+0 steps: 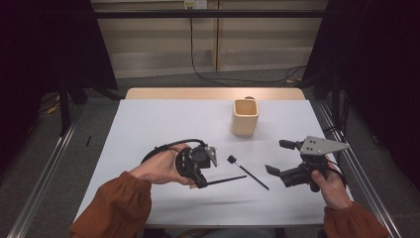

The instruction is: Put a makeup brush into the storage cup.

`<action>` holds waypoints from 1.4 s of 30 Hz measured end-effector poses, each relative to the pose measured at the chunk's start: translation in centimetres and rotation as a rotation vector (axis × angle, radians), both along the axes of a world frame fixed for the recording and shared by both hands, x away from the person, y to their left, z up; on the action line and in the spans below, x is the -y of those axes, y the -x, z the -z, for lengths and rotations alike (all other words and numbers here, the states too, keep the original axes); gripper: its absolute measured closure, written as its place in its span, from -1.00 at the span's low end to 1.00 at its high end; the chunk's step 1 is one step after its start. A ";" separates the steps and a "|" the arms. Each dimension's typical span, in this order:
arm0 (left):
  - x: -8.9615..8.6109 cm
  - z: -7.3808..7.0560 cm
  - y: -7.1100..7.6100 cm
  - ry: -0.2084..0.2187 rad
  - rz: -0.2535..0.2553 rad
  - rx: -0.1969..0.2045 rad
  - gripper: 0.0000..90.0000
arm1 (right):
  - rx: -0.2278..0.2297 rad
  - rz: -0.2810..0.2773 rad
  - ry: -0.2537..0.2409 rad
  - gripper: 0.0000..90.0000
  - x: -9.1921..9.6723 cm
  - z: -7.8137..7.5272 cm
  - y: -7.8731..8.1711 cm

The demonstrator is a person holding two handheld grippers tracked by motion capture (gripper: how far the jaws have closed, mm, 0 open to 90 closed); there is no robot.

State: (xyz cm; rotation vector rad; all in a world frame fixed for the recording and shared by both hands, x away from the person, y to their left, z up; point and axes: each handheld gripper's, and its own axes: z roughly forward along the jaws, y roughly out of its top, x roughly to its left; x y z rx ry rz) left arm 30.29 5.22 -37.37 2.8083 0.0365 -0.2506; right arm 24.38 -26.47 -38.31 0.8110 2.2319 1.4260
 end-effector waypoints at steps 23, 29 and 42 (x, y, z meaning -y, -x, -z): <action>0.7 0.4 0.1 -0.050 0.033 0.010 0.88 | -0.238 -0.418 0.195 -0.92 -4.9 -1.1 -2.6; 0.7 0.3 0.2 -0.057 0.028 0.013 0.88 | -0.291 -0.472 0.307 -0.85 -6.6 -0.9 -3.2; 0.9 0.3 0.3 -0.064 0.026 0.025 0.87 | -0.354 -0.569 0.469 -0.28 -8.4 -0.7 -4.0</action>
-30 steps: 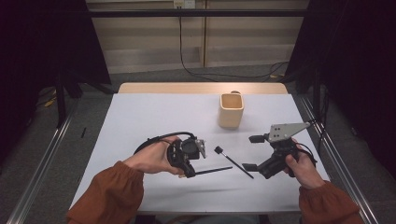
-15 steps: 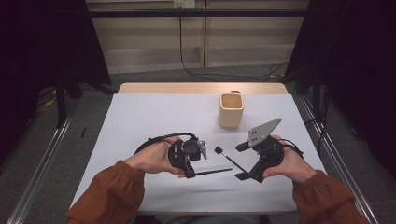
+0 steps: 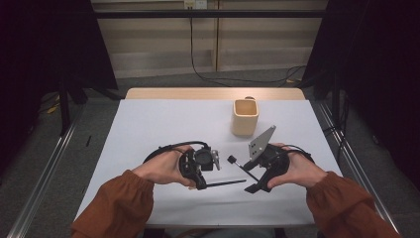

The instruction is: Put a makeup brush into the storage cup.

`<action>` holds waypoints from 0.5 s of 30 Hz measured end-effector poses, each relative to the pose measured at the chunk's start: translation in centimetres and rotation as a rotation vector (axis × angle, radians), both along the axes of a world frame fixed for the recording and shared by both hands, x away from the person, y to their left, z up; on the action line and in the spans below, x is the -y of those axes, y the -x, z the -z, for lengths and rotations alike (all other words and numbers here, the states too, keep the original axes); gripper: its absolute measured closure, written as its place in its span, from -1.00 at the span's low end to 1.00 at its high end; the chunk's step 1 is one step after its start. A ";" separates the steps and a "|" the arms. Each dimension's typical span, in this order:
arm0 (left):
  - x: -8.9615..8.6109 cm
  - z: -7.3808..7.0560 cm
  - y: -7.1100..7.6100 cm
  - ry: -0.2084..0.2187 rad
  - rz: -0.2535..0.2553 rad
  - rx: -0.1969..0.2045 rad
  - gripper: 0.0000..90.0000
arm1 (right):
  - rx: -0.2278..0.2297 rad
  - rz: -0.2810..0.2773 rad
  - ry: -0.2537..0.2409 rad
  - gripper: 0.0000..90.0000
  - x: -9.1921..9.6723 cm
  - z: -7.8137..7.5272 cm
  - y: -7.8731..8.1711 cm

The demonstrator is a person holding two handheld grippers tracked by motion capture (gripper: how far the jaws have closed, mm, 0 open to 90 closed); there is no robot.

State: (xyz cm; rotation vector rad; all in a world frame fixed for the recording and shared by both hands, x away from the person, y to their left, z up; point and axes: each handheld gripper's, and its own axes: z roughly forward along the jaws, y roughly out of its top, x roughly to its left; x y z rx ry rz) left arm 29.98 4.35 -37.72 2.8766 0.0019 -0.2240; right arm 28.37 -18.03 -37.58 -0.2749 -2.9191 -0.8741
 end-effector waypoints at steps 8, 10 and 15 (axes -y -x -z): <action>0.0 0.0 -0.1 -0.010 0.017 -0.002 0.88 | -0.009 -0.058 0.128 0.11 -1.5 0.1 -0.4; 0.1 0.1 0.1 -0.010 0.015 -0.005 0.87 | -0.023 -0.050 0.160 0.18 -1.9 0.4 -0.6; 0.2 0.1 0.1 -0.011 0.017 -0.003 0.88 | -0.049 -0.068 0.156 0.40 -2.5 0.7 -1.0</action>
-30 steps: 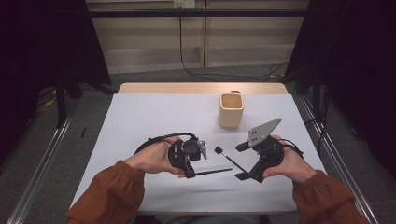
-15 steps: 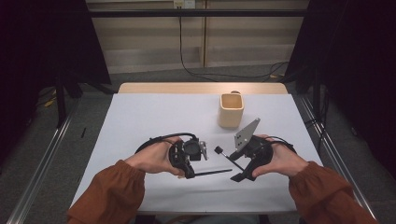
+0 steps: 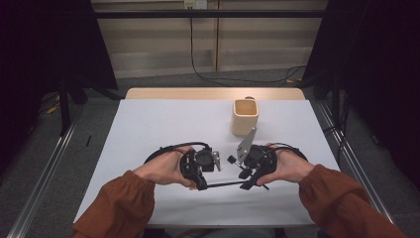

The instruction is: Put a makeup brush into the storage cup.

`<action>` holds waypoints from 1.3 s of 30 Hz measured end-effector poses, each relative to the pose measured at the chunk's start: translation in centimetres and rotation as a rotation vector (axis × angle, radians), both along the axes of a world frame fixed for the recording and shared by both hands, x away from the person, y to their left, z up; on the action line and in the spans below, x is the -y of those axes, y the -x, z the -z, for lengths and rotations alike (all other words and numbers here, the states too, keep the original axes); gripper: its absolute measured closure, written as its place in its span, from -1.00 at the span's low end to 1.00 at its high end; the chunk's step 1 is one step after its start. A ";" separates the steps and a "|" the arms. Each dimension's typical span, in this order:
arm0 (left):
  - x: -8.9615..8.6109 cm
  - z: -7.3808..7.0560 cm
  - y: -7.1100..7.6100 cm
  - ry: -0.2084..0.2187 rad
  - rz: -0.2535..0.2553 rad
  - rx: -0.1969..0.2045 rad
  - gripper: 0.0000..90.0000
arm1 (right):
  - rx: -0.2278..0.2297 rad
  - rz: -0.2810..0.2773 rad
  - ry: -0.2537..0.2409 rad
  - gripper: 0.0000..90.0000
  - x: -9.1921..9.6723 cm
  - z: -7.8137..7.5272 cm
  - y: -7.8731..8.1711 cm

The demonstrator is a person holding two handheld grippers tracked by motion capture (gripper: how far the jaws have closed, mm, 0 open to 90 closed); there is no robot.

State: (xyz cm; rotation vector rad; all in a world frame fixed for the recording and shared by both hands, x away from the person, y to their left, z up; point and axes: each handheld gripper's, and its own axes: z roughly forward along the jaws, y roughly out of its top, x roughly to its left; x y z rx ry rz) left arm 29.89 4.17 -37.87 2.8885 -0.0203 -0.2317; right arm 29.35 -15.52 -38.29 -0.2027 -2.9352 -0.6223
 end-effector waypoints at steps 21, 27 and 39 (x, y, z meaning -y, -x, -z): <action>0.5 0.6 -0.1 0.011 -0.005 -0.016 0.88 | -0.023 -0.047 0.018 0.73 -1.5 1.2 0.0; 0.4 0.6 -0.1 0.009 0.003 -0.016 0.87 | -0.026 -0.043 0.010 0.89 -1.5 1.5 0.0; 0.0 0.6 -0.3 0.046 -0.001 -0.023 0.86 | -0.019 -0.040 0.009 0.90 -1.3 1.4 0.2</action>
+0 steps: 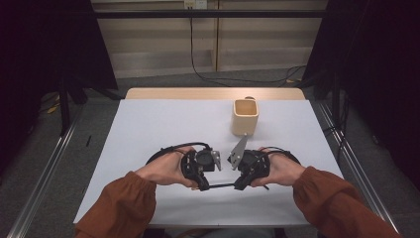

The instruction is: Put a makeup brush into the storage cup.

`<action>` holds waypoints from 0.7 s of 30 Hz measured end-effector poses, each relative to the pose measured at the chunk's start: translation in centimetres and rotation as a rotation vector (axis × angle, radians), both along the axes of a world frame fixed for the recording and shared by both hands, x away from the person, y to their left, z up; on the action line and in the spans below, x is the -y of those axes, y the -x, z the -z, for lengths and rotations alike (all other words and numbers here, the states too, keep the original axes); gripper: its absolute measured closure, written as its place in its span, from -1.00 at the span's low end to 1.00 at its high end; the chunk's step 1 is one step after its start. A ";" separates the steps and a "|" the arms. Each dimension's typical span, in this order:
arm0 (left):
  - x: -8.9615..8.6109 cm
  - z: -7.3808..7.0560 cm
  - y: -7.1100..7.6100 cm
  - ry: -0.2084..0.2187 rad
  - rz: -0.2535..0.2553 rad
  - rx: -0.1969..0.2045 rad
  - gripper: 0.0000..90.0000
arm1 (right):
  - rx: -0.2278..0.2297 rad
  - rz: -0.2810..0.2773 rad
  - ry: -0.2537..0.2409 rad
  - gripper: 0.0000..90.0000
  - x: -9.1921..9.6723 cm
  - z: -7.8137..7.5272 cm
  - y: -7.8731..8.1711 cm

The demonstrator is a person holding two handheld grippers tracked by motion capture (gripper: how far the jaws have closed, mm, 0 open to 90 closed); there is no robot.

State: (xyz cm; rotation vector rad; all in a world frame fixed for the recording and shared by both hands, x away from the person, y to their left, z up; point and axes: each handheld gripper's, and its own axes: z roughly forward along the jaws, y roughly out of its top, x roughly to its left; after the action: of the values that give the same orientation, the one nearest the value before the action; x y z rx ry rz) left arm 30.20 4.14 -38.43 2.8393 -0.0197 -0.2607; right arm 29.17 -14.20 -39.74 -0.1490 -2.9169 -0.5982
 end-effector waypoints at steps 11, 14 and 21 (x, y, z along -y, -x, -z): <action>-0.3 0.7 0.1 0.083 -0.053 0.018 0.37 | -0.004 0.018 -0.009 0.90 0.4 0.1 -0.3; -0.5 0.6 0.0 0.114 -0.084 0.029 0.03 | -0.021 0.033 -0.013 0.90 0.6 0.2 -0.5; -1.2 0.9 -0.3 0.198 -0.130 0.072 -0.51 | -0.027 0.047 -0.023 0.90 1.0 0.4 -0.6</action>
State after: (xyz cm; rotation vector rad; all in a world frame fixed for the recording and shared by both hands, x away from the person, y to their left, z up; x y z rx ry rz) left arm 30.51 5.29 -39.29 2.6383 0.1176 -0.1210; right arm 29.82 -15.20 -40.13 -0.2210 -2.8871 -0.6319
